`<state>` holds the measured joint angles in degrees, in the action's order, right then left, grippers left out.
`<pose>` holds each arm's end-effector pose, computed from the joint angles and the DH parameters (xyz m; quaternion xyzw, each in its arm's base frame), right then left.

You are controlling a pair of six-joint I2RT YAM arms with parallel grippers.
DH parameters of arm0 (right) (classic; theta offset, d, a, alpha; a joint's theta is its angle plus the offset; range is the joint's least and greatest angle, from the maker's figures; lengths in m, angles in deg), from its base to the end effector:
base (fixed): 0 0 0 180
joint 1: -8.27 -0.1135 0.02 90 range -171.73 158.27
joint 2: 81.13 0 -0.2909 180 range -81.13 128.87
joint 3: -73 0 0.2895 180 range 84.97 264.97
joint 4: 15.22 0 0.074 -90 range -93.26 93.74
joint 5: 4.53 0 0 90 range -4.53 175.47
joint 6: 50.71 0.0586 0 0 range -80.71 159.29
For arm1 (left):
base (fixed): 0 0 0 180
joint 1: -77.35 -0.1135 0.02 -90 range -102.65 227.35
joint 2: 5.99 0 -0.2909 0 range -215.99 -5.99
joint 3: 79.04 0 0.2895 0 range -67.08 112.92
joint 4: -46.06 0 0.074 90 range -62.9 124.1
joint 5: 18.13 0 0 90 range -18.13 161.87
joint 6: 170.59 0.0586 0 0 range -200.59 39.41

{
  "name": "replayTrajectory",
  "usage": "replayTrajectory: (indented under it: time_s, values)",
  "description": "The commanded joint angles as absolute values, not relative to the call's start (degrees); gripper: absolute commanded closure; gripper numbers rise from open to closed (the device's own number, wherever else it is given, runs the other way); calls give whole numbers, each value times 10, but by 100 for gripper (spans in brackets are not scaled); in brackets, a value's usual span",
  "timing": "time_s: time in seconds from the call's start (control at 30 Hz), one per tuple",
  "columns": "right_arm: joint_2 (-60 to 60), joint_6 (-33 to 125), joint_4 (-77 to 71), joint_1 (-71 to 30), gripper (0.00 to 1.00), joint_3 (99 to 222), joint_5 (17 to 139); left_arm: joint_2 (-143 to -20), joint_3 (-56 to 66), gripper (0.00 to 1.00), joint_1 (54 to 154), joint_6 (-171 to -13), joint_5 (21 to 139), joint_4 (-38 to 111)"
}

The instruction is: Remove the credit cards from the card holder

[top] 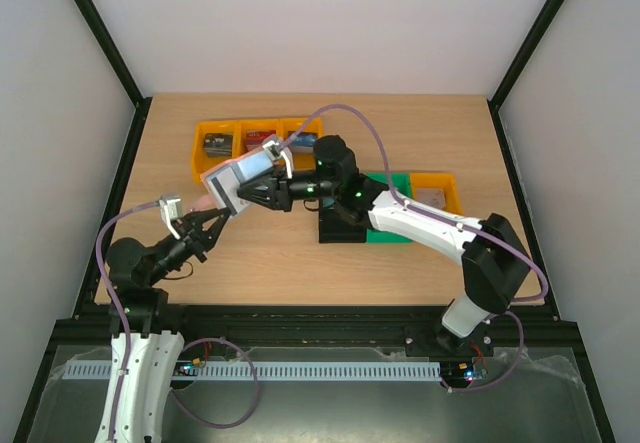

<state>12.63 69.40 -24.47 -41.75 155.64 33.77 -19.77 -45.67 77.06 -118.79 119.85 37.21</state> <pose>0.2432 0.3617 0.3443 -0.4105 0.5845 0.6426 0.2773 0.1217 -0.0429 0.3010 0.1036 0.6534 -0.4738 0.5813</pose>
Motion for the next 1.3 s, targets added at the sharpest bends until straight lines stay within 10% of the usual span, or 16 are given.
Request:
replayTrajectory:
  time_s: [0.0, 0.83, 1.27]
  values:
    - [91, 677, -231, -405, 76, 1520, 339, -183, -456, 97, 774, -1200, 1287, 461]
    - [88, 486, -65, -475, 80, 1587, 163, -189, -453, 98, 774, -1140, 1273, 408]
    - [35, 437, -79, -477, 98, 1550, 164, -185, -465, 98, 774, -1148, 1260, 404]
